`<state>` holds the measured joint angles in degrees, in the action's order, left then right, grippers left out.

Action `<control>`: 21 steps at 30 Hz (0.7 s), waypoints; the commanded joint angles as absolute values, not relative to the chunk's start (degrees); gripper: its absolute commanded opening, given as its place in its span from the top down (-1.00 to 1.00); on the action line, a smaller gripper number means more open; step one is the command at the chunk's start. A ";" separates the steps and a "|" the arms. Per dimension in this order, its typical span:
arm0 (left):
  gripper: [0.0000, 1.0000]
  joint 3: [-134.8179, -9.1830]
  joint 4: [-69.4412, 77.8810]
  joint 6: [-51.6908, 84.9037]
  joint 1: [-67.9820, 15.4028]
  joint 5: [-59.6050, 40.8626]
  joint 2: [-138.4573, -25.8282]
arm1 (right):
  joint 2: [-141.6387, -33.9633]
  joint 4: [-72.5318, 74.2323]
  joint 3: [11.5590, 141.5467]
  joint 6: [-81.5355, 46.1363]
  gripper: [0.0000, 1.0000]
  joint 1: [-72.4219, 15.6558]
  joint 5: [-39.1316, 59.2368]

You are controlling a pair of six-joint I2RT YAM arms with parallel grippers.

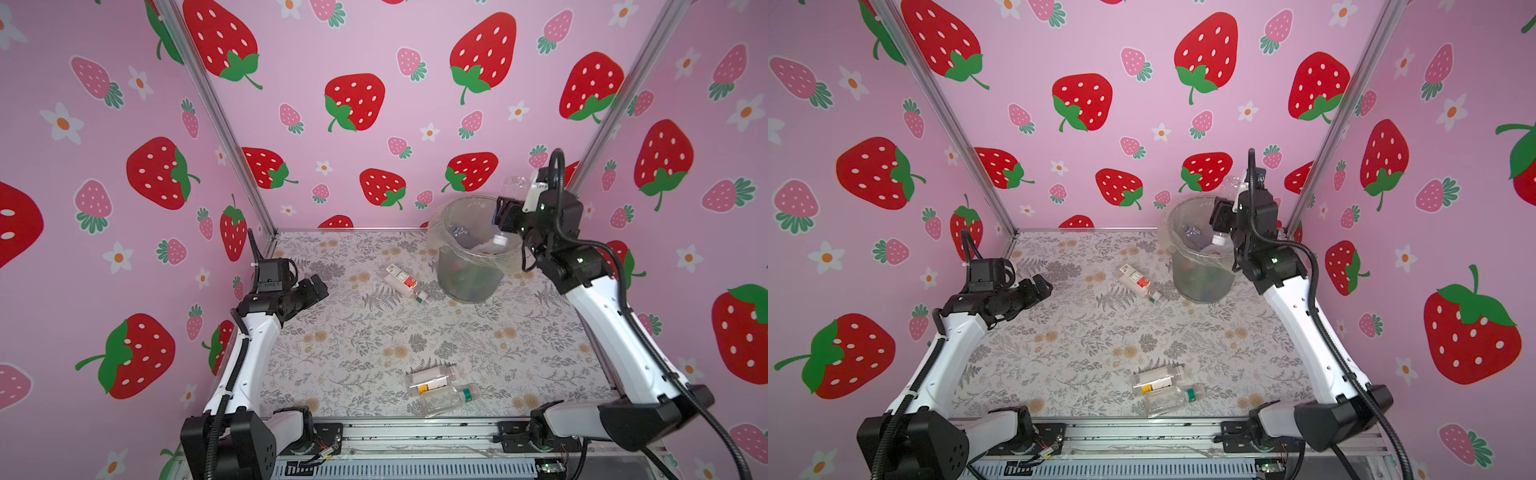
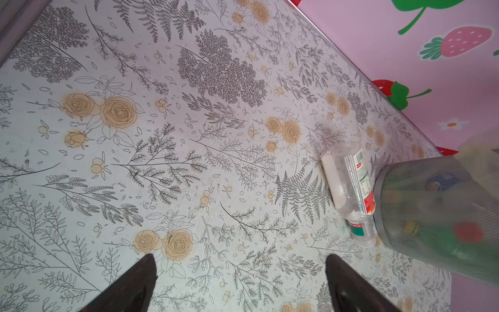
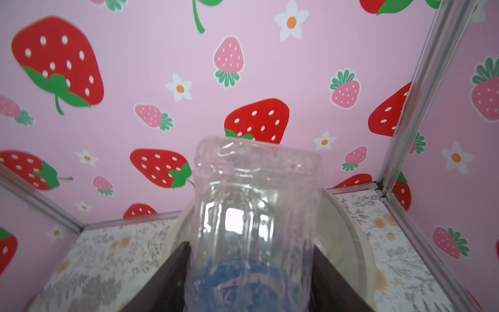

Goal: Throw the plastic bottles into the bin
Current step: 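Raise the water bottle over the bin and open the right gripper, then withdraw the right gripper from the bin while the left gripper moves forward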

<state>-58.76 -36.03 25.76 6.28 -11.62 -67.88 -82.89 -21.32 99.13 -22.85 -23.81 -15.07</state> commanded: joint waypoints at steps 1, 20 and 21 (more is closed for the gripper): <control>-0.98 -61.40 -37.06 25.23 6.59 -12.01 -67.59 | -92.89 -29.83 112.51 -22.00 -0.63 -20.29 -8.61; -0.98 -61.02 -36.32 24.93 6.59 -13.01 -65.70 | -63.31 -20.72 70.59 -22.42 -0.99 -19.54 -1.71; -0.98 -61.03 -36.33 24.96 6.59 -12.93 -65.68 | -62.43 -21.29 69.15 -22.50 -0.99 -19.56 -2.34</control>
